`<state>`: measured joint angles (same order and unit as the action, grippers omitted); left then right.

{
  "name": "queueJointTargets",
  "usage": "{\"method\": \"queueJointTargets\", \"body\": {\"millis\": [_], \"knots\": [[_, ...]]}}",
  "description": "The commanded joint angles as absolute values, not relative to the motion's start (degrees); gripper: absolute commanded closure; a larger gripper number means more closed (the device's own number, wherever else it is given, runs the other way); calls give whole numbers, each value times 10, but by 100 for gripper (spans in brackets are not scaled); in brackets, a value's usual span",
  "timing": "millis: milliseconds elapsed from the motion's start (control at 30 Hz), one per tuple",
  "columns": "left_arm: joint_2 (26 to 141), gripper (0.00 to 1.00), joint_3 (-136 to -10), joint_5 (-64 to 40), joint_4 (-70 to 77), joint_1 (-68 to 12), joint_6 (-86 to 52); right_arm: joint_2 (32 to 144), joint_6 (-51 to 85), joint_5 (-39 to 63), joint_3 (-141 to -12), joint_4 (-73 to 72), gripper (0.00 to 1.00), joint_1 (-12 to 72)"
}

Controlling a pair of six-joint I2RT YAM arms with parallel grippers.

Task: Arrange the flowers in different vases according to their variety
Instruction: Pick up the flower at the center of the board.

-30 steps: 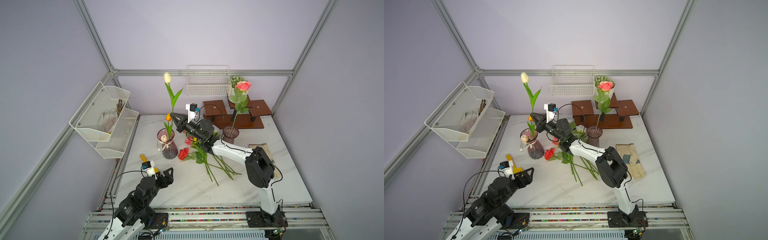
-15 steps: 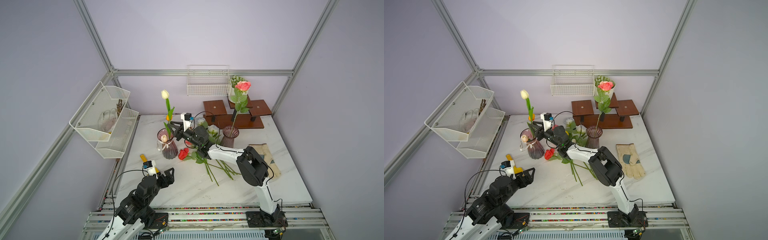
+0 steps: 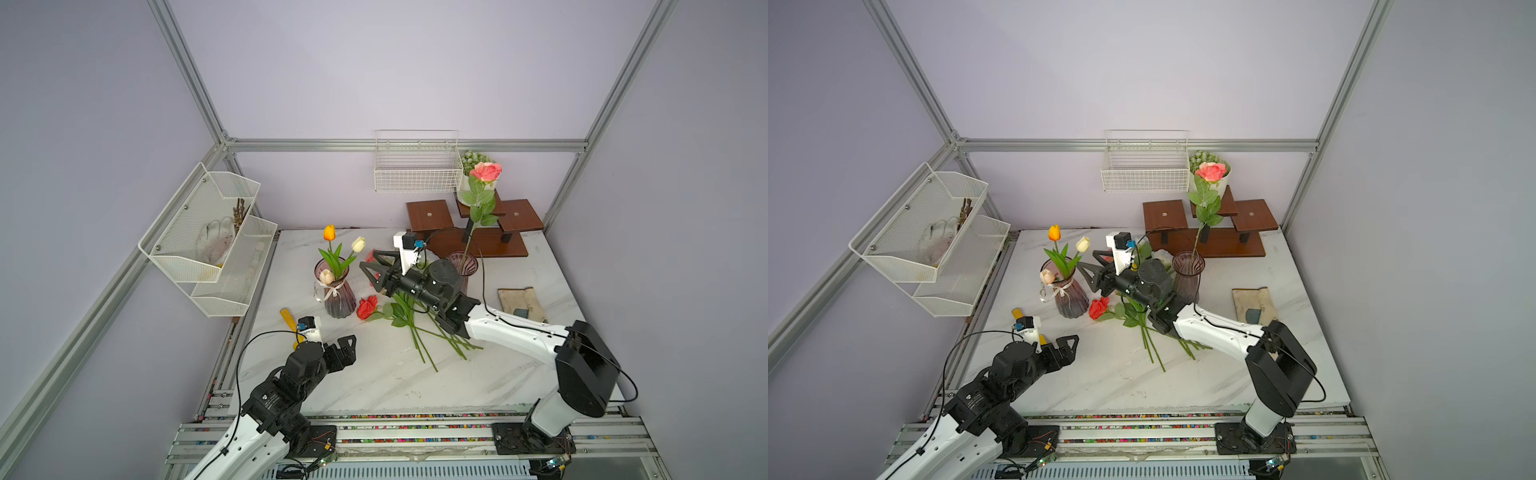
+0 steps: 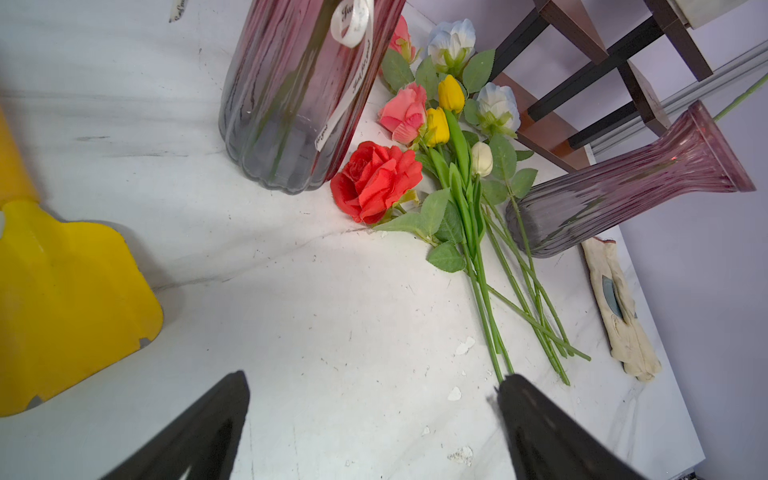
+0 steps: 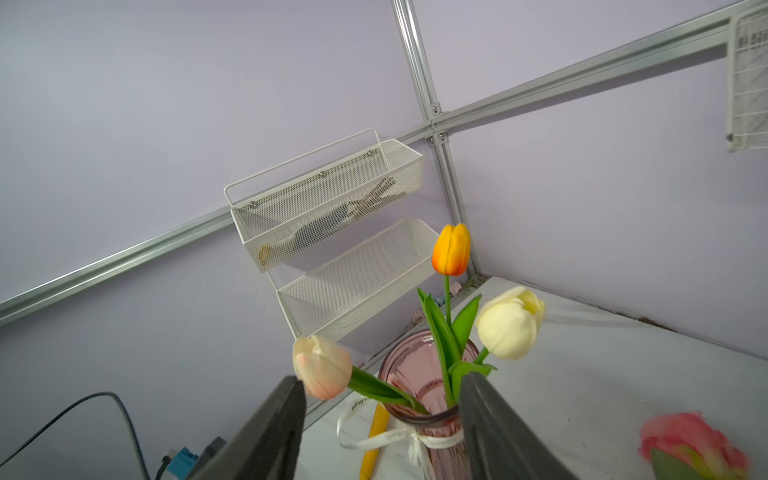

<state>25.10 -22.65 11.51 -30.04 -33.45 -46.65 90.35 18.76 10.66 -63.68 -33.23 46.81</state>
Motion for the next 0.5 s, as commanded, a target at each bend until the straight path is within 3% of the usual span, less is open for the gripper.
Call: {"method": "queueJointTargets", "body": {"millis": [0,233,467], "knots": [[243,3,-247,119,-280,-336,-450,855,187,58,-576,-148,36,456],[257,2,-243,114,-278,-337,-451,816,215,-15,-516,36,49,428],[268,2,-230,111,-262,-337,-454,888,222,-15,-543,132,73,425]]}}
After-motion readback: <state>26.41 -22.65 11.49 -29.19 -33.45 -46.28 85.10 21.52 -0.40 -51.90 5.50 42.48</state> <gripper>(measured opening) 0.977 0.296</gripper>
